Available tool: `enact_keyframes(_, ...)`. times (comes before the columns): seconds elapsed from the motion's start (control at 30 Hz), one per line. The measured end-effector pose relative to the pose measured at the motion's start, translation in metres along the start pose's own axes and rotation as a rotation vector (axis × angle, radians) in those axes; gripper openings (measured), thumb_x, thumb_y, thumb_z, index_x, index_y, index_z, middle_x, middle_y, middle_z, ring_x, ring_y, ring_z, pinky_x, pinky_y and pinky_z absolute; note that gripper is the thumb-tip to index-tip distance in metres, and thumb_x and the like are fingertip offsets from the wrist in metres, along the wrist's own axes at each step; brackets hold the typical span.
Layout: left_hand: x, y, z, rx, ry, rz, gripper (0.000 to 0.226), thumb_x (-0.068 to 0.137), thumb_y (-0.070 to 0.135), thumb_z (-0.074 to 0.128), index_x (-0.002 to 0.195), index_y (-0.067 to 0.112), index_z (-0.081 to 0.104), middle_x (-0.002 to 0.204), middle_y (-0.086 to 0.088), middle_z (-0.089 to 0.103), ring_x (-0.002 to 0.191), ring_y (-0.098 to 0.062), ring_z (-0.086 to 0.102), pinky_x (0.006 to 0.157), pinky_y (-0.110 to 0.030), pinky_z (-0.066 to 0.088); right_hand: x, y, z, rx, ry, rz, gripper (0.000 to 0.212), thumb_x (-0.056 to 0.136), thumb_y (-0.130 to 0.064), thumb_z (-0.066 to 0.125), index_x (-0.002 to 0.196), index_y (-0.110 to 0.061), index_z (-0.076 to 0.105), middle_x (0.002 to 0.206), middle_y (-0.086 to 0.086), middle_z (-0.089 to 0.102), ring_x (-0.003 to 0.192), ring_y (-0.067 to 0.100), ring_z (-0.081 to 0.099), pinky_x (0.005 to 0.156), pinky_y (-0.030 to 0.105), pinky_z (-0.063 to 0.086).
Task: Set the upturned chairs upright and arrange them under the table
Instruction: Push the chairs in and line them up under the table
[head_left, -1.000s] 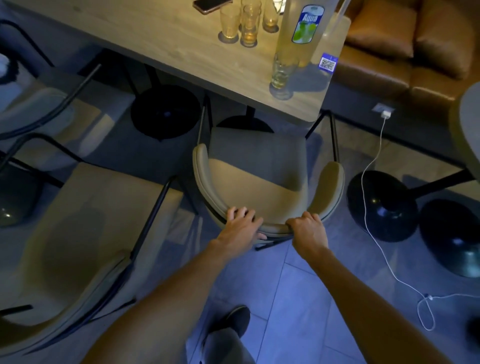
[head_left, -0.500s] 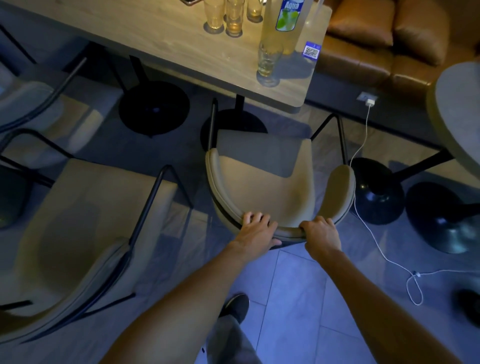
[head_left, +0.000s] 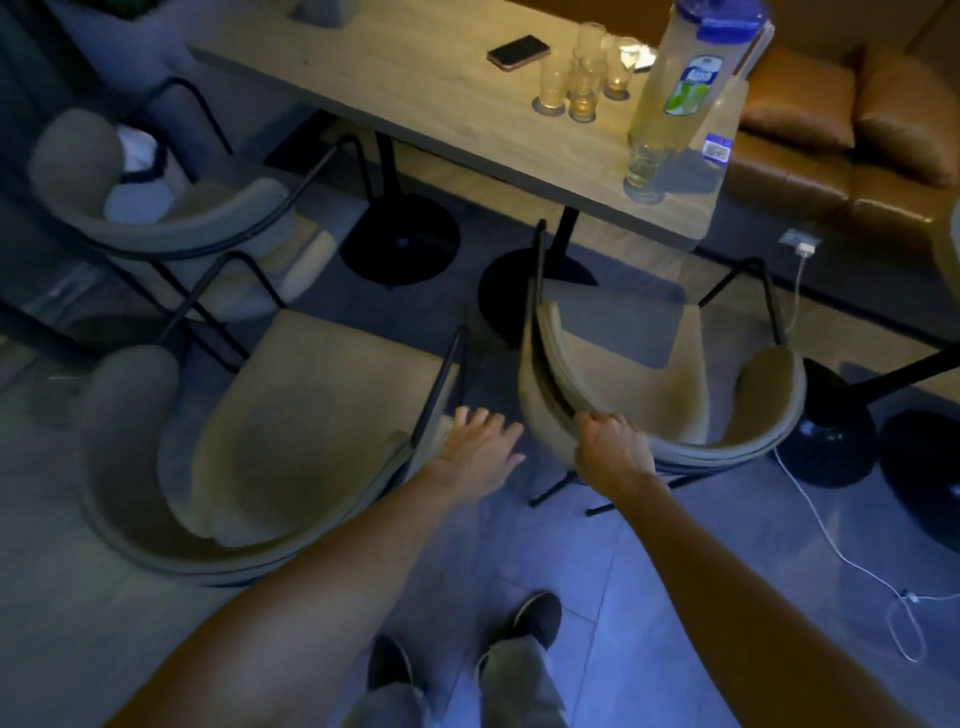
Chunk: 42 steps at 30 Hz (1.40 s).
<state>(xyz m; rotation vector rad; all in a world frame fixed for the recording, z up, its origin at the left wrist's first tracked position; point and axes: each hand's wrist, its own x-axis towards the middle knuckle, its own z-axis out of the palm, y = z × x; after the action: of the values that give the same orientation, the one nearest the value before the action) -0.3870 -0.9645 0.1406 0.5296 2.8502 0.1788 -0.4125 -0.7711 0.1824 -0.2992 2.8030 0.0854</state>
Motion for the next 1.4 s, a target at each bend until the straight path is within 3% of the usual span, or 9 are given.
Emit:
enact_keyframes(0.23,-0.133,-0.094,0.005,-0.033,-0.016,-0.201,0.066,0.092,0.047,0.052,0.149,0.026,0.028,0.135,-0.005,0.046,0.123,-0.028,0.044,0.1,-0.044,0.032,-0.026,-0.147,-0.002,0.161,-0.095,-0.232,0.039,0.091,-0.013,0.048,0.13,-0.014,0.051,0.129,0.011,0.055,0.123,0.033,0.048,0.092,0.04,0.045)
enact_keyframes(0.33,-0.186,-0.127,0.015,-0.028,-0.135,-0.353,0.084,0.089,0.055,0.055,0.155,0.026,0.013,0.142,-0.008,0.039,0.132,-0.03,0.037,0.108,-0.05,0.025,-0.038,-0.2,0.012,0.126,-0.138,-0.368,0.044,0.092,-0.012,0.049,0.136,-0.011,0.046,0.135,0.014,0.05,0.126,0.035,0.042,0.1,0.044,0.042)
enact_keyframes(0.43,-0.238,-0.157,0.03,-0.029,-0.328,-0.473,0.084,0.087,0.059,0.055,0.154,0.026,0.017,0.147,-0.007,0.036,0.136,-0.032,0.033,0.109,-0.054,0.022,-0.052,-0.245,0.025,0.066,-0.15,-0.487,0.049,0.091,-0.014,0.05,0.139,-0.011,0.042,0.142,0.014,0.044,0.132,0.035,0.036,0.106,0.047,0.035)
enact_keyframes(0.57,-0.297,-0.177,0.055,-0.029,-0.265,-0.458,0.073,0.09,0.035,0.058,0.153,0.026,0.023,0.148,-0.001,0.036,0.138,-0.026,0.031,0.114,-0.043,0.015,-0.074,-0.288,0.046,-0.022,-0.151,-0.601,0.05,0.089,-0.017,0.052,0.139,-0.013,0.044,0.138,0.013,0.048,0.128,0.035,0.038,0.109,0.047,0.029)
enact_keyframes(0.67,-0.307,-0.176,0.067,0.004,-0.13,-0.426,0.073,0.087,0.019,0.06,0.152,0.021,0.027,0.144,-0.002,0.041,0.135,-0.026,0.034,0.115,-0.04,0.015,-0.09,-0.31,0.065,-0.018,-0.101,-0.539,0.047,0.089,-0.021,0.053,0.135,-0.011,0.045,0.136,0.015,0.05,0.126,0.036,0.039,0.111,0.048,0.026)
enact_keyframes(0.87,-0.307,-0.182,0.079,0.002,-0.059,-0.409,0.075,0.082,0.02,0.068,0.149,0.023,0.033,0.135,-0.002,0.047,0.13,-0.027,0.04,0.114,-0.041,0.018,-0.097,-0.333,0.079,-0.163,0.002,-0.419,0.04,0.095,-0.027,0.049,0.131,-0.011,0.046,0.133,0.016,0.047,0.122,0.038,0.04,0.108,0.05,0.031)
enact_keyframes(1.17,-0.319,-0.279,0.063,0.172,-0.195,-0.386,0.052,0.088,0.012,0.053,0.137,0.029,0.049,0.133,0.0,0.049,0.133,-0.028,0.035,0.12,-0.046,-0.001,-0.078,-0.372,0.086,-0.257,-0.167,-0.329,0.051,0.085,-0.035,0.058,0.131,-0.015,0.052,0.133,0.012,0.054,0.128,0.038,0.038,0.115,0.059,0.013)
enact_keyframes(1.33,-0.299,-0.305,0.044,0.223,-0.339,-0.157,0.042,0.092,0.026,0.059,0.133,0.032,0.056,0.133,0.002,0.054,0.129,-0.029,0.039,0.114,-0.052,0.018,-0.067,-0.377,0.088,-0.244,-0.142,-0.234,0.041,0.086,-0.041,0.057,0.122,-0.022,0.063,0.124,0.005,0.06,0.12,0.035,0.041,0.111,0.051,0.022)
enact_keyframes(1.4,-0.299,-0.307,0.049,0.231,-0.308,-0.097,0.043,0.091,0.019,0.059,0.131,0.033,0.056,0.13,0.002,0.057,0.125,-0.029,0.043,0.108,-0.05,0.024,-0.071,-0.378,0.09,-0.251,-0.123,-0.219,0.038,0.087,-0.039,0.057,0.12,-0.022,0.064,0.121,0.005,0.06,0.117,0.035,0.042,0.11,0.049,0.025)
